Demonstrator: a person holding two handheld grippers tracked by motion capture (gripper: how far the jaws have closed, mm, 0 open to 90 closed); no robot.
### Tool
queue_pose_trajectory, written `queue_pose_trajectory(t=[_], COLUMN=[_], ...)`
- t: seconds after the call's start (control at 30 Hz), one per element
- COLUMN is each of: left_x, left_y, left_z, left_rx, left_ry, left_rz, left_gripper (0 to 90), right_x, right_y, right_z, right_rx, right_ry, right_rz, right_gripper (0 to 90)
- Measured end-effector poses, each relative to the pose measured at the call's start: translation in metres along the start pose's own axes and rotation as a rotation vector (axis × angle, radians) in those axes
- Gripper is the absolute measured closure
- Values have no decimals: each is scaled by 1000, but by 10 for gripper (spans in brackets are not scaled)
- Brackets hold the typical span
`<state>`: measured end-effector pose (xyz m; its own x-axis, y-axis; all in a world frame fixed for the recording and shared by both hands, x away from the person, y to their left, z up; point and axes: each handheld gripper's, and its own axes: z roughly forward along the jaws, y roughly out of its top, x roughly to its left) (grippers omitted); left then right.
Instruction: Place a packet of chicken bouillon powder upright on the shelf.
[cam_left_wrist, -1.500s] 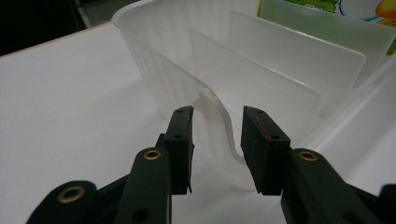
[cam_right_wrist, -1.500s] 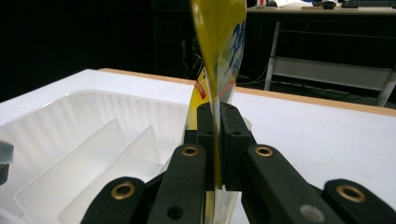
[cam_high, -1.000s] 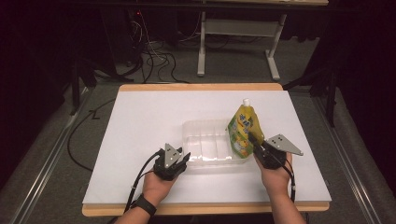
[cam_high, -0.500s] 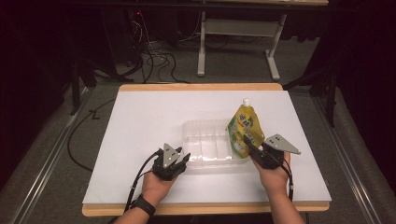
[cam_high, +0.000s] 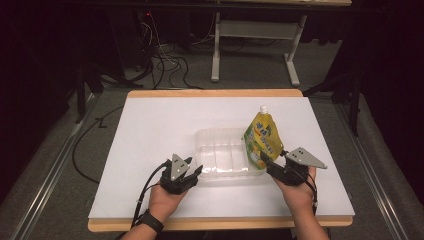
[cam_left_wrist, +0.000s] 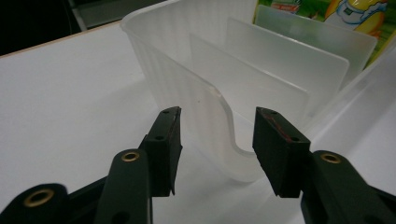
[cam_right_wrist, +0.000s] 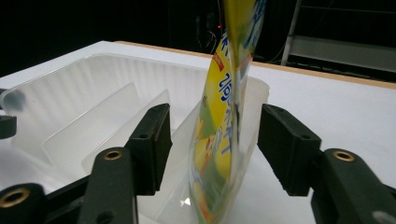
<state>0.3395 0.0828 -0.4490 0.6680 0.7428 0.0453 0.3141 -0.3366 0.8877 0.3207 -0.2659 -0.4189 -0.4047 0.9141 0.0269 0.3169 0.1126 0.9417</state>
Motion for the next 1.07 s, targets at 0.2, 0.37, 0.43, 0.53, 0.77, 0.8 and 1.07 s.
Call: queue_pose_trajectory(t=[0.2, 0.37, 0.43, 0.53, 0.77, 0.8, 1.07], left_x=[7, 26, 34, 53, 101, 102, 87], left_y=[6, 7, 1, -16, -40, -40, -34], left_z=[-20, -45, -54, -67, -76, -75, -73], left_rx=[-24, -31, -20, 4, -1, -2, 5], left_ry=[-34, -42, -19, 21, 131, 122, 120], left_rz=[22, -13, 0, -2, -228, -246, -169], left_gripper=[443, 418, 397, 382, 383, 383, 376], right_x=[-5, -13, -20, -36, -77, -81, -86], right_y=[-8, -14, -16, -20, -36, -39, -40], right_z=[-27, -52, -59, -62, -53, -52, -48], right_rx=[11, 7, 7, 15, 62, 69, 70], right_ry=[12, -9, -31, -71, -190, -190, -188], right_rz=[24, 24, 24, 28, 94, 110, 132], right_gripper=[364, 354, 353, 350, 347, 347, 352])
